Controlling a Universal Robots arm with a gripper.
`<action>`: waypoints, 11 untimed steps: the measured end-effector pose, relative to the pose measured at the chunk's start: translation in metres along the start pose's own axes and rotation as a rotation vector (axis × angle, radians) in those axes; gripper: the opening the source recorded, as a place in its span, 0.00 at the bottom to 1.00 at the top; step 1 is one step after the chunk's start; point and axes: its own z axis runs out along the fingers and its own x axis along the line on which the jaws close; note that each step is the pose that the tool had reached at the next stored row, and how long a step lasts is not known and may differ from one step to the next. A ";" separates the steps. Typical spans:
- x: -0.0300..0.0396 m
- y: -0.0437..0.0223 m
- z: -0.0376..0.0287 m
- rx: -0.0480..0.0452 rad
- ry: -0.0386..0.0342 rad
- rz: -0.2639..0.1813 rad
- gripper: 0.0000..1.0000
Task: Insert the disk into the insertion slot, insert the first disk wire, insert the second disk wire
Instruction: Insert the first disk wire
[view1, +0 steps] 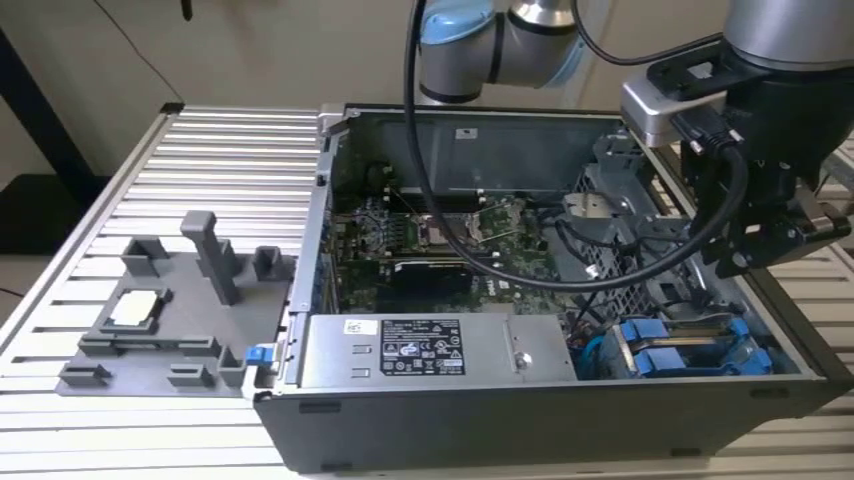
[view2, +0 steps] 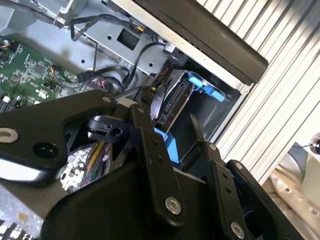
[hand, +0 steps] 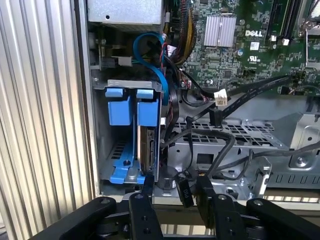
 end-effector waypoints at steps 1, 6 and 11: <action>0.0000 0.0000 0.0000 0.0000 0.0000 0.000 0.47; 0.0000 0.0000 0.0001 0.0000 -0.0002 0.000 0.47; 0.0000 0.0000 0.0001 0.0000 -0.0002 0.000 0.38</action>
